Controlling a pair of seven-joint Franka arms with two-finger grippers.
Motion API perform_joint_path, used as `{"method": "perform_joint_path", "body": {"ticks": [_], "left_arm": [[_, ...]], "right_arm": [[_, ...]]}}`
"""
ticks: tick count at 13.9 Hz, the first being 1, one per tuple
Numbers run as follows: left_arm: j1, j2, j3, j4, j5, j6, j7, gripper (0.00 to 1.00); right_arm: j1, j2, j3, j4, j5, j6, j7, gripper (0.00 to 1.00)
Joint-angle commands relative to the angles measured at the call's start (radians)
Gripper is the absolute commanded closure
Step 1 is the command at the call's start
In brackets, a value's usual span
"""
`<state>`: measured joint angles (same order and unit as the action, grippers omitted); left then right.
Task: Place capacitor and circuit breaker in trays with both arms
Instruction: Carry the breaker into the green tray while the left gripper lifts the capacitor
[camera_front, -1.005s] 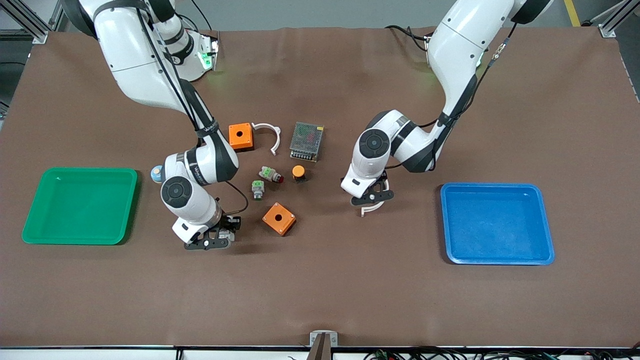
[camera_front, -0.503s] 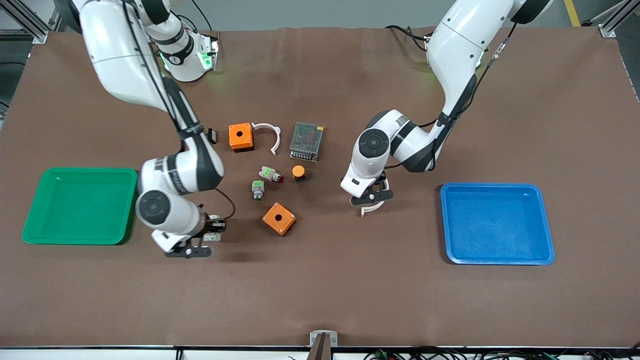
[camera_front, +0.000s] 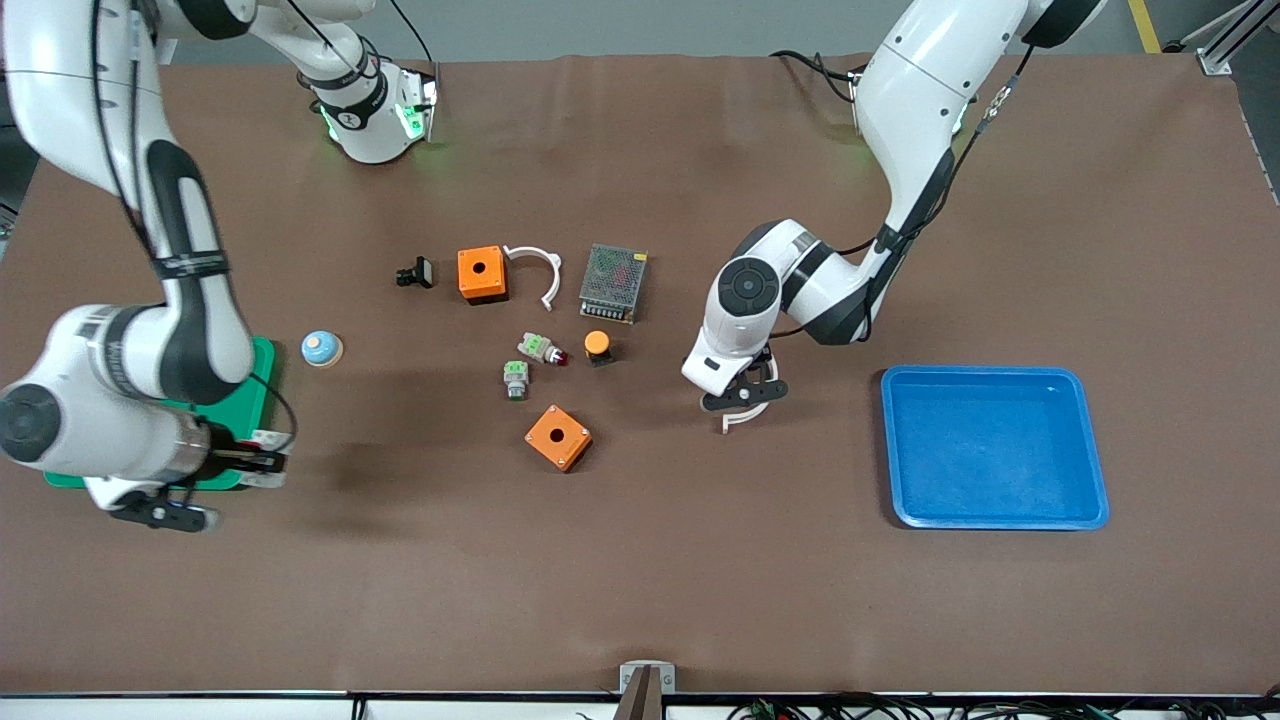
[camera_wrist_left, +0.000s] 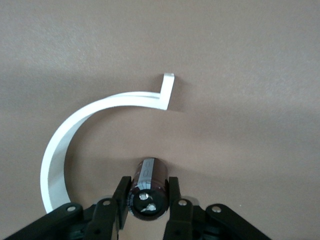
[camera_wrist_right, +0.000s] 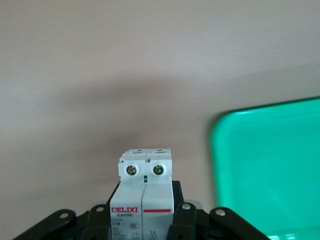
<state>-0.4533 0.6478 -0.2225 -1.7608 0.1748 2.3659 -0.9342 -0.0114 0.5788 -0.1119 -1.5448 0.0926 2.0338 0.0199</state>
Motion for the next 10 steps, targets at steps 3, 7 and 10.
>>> {"method": "perform_joint_path", "body": {"ticks": [3,7,10], "left_arm": [[0.071,-0.138,-0.005,0.018,-0.018,-0.158,0.127,0.78],[0.165,-0.209,-0.003,0.034,-0.067,-0.203,0.204,0.78],[0.273,-0.246,-0.003,0.026,-0.064,-0.270,0.279,0.80]], "right_arm": [[-0.175,-0.108,0.021,-0.214,-0.011,0.138,-0.246,1.00],[-0.281,-0.094,0.021,-0.256,-0.013,0.236,-0.406,1.00],[-0.306,-0.085,0.021,-0.319,-0.013,0.339,-0.455,1.00]]}}
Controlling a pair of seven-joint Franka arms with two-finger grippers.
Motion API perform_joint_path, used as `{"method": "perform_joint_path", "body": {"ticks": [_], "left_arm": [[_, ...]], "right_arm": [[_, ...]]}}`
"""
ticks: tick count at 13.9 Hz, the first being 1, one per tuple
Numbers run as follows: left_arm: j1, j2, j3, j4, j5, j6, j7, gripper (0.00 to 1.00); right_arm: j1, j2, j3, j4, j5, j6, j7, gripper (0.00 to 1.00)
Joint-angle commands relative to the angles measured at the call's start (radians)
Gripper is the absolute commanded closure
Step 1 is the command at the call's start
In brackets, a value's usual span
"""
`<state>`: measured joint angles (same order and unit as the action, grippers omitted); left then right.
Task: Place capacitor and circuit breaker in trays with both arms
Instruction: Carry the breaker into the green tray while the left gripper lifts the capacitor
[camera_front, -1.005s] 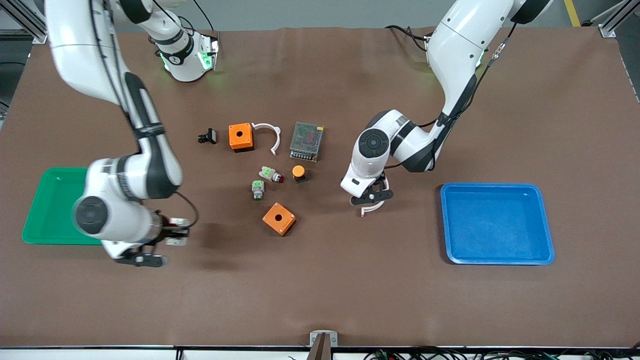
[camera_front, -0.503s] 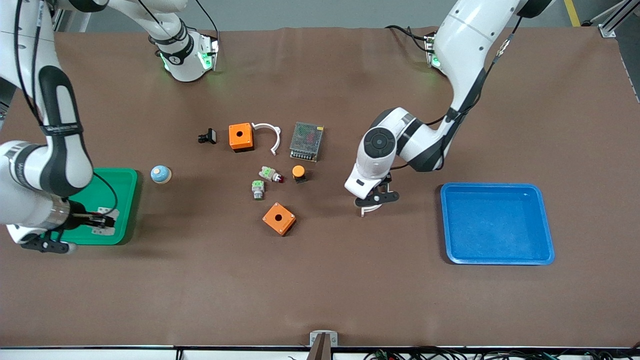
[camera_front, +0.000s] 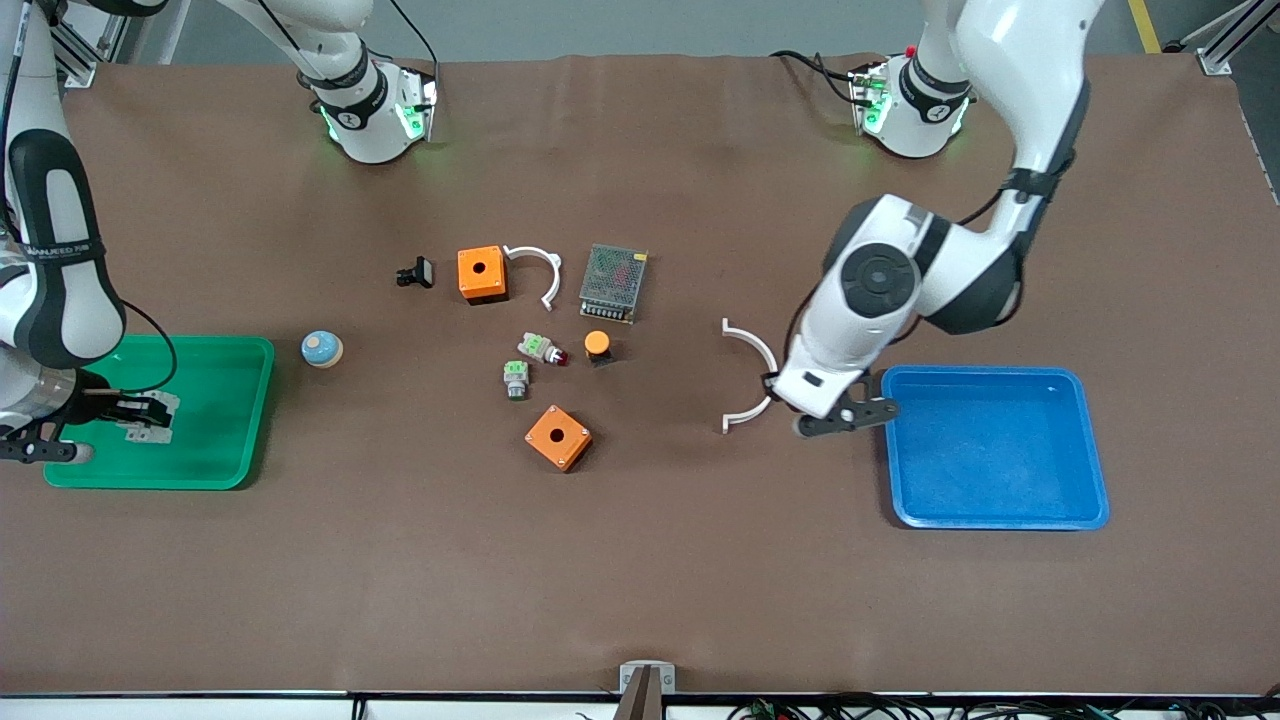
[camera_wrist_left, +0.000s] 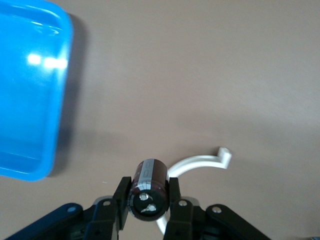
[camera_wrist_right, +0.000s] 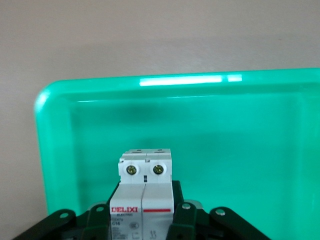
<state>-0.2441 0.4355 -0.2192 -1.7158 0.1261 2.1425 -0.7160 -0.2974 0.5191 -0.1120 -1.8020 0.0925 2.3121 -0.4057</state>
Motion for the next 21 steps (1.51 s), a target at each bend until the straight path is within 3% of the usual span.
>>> {"method": "perform_joint_path", "body": {"ticks": [1,8,16,18,19,20,21], "left_arm": [[0.100,-0.041,-0.006,-0.019,-0.016,-0.055,0.102,0.80],[0.333,-0.017,-0.005,-0.024,-0.006,-0.061,0.394,0.80],[0.390,0.133,0.004,-0.014,0.070,0.144,0.418,0.82],[0.411,0.146,0.006,-0.014,0.072,0.172,0.426,0.82],[0.417,0.155,0.006,-0.014,0.078,0.174,0.438,0.82],[0.427,0.158,0.006,-0.014,0.079,0.175,0.451,0.82],[0.437,0.166,0.004,-0.014,0.079,0.177,0.455,0.82]], "right_arm": [[-0.029,-0.018,0.021,-0.078,-0.013,0.093,-0.041,1.00],[-0.054,0.036,0.023,-0.103,-0.013,0.159,-0.039,1.00],[-0.065,0.050,0.023,-0.096,-0.013,0.162,-0.039,0.96],[-0.065,0.050,0.023,-0.094,-0.013,0.162,-0.041,0.81],[-0.065,0.051,0.021,-0.092,-0.013,0.161,-0.041,0.59],[-0.063,0.052,0.021,-0.091,-0.013,0.161,-0.041,0.47],[-0.060,0.052,0.021,-0.085,-0.013,0.158,-0.041,0.21]]}}
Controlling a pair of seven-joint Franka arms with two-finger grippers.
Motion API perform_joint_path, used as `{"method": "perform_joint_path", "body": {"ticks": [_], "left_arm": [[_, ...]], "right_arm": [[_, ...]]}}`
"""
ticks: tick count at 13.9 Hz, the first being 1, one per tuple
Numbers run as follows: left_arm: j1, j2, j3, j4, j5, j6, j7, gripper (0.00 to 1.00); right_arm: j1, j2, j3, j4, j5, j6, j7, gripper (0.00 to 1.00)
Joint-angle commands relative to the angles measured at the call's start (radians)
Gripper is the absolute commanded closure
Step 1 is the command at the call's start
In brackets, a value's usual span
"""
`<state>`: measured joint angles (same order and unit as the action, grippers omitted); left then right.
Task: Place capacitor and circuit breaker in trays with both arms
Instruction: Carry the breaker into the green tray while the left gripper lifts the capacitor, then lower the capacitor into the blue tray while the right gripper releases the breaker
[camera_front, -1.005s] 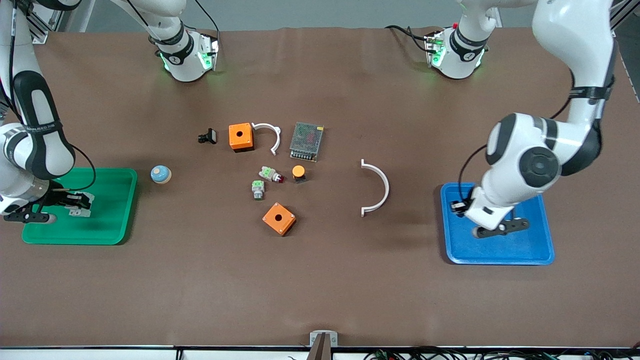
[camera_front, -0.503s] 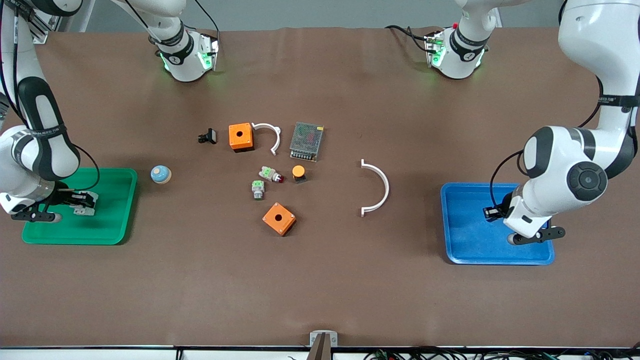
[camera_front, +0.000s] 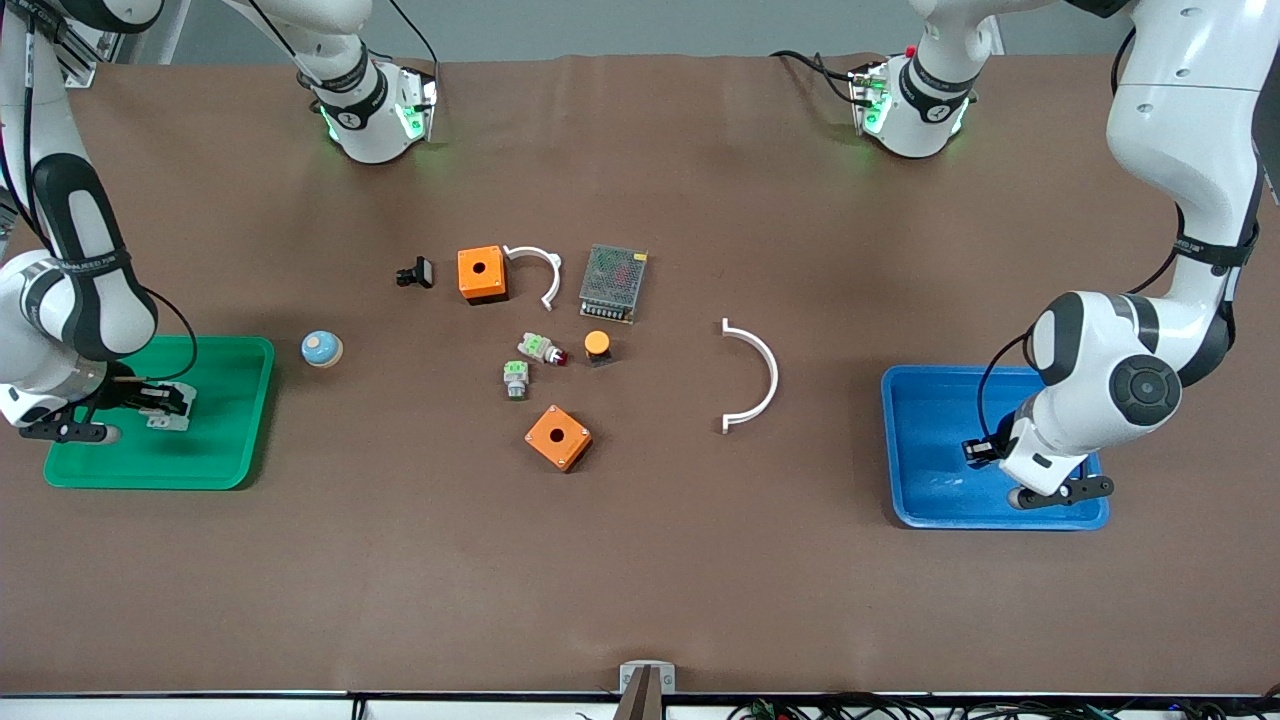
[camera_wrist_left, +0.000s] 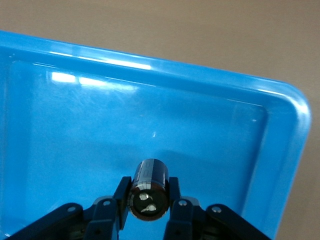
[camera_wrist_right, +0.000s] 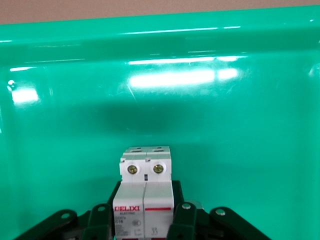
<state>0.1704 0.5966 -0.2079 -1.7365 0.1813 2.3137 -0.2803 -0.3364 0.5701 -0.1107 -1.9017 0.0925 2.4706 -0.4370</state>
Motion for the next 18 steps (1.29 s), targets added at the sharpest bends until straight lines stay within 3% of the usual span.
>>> {"method": "perform_joint_path", "body": {"ticks": [1,5,9,15,16,17,18], "left_arm": [[0.027,0.009,-0.007,0.006,0.024,0.007,0.020,0.82],[0.029,0.032,-0.008,0.006,0.021,0.015,0.015,0.82],[0.031,0.048,-0.008,-0.002,0.020,0.015,0.021,0.81],[0.031,0.054,-0.007,-0.005,0.021,0.015,0.021,0.74],[0.031,0.054,-0.008,-0.003,0.021,0.015,0.021,0.63],[0.031,0.052,-0.008,-0.003,0.020,0.015,0.020,0.26],[0.029,0.046,-0.008,-0.003,0.020,0.013,0.018,0.00]], "right_arm": [[-0.021,0.001,0.020,0.021,-0.014,-0.007,-0.009,0.01],[0.000,-0.010,0.020,0.085,-0.023,-0.065,-0.012,0.00],[0.031,-0.022,0.023,0.268,-0.063,-0.336,-0.002,0.00],[0.236,-0.136,0.020,0.300,-0.080,-0.570,0.300,0.00],[0.276,-0.151,0.020,0.303,-0.092,-0.600,0.358,0.00],[0.305,-0.162,0.020,0.318,-0.106,-0.629,0.403,0.00],[0.330,-0.165,0.022,0.349,-0.111,-0.678,0.437,0.00]]}}
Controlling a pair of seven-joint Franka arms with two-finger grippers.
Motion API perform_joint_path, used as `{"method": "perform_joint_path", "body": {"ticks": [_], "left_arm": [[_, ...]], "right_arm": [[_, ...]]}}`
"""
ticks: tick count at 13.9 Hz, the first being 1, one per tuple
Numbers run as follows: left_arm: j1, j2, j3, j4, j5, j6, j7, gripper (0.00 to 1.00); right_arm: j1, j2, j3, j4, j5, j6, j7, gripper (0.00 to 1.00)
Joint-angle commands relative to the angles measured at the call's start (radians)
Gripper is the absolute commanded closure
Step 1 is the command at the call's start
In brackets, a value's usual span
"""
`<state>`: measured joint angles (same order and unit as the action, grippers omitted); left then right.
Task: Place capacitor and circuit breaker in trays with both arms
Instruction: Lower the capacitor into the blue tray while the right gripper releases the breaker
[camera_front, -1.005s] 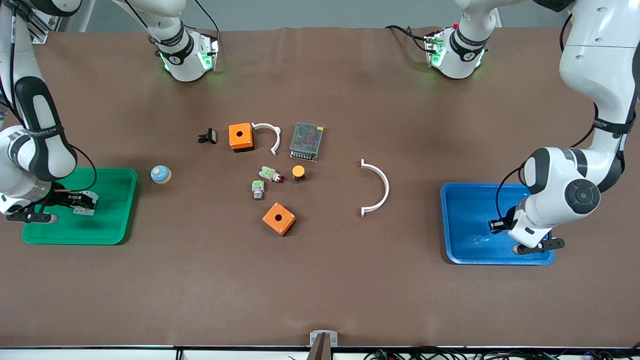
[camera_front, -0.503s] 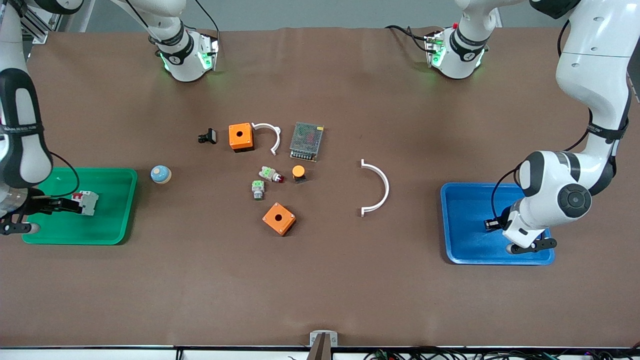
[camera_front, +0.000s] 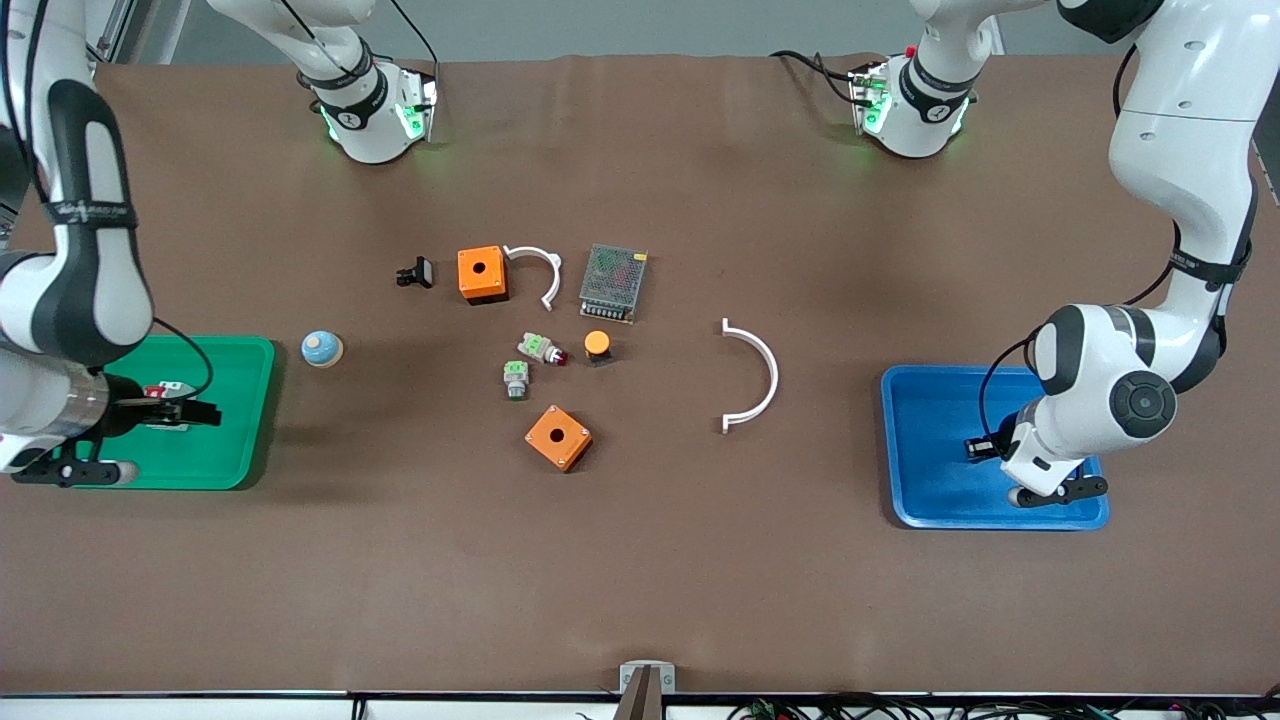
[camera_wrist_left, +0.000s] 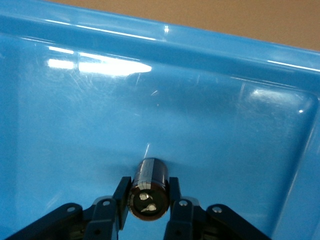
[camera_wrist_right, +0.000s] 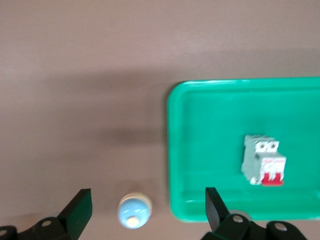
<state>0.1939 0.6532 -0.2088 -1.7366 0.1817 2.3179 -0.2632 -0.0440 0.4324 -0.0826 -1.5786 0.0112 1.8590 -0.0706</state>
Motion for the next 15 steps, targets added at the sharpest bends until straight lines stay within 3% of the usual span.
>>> {"method": "perform_joint_path", "body": {"ticks": [1,4,8,15], "left_arm": [[0.004,-0.018,-0.008,-0.003,0.018,0.002,0.004,0.00],[0.004,-0.102,-0.015,-0.003,0.016,-0.088,0.007,0.00],[0.009,-0.254,-0.044,-0.017,-0.013,-0.299,0.021,0.00],[0.050,-0.519,-0.043,-0.023,-0.185,-0.532,0.137,0.00]], "right_arm": [[0.048,-0.026,-0.005,0.069,-0.030,-0.123,0.077,0.00],[0.062,-0.026,-0.002,0.173,-0.027,-0.265,0.068,0.00],[0.062,-0.056,-0.002,0.224,-0.025,-0.366,0.019,0.00],[0.006,-0.090,-0.008,0.230,-0.014,-0.368,-0.044,0.00]]}}
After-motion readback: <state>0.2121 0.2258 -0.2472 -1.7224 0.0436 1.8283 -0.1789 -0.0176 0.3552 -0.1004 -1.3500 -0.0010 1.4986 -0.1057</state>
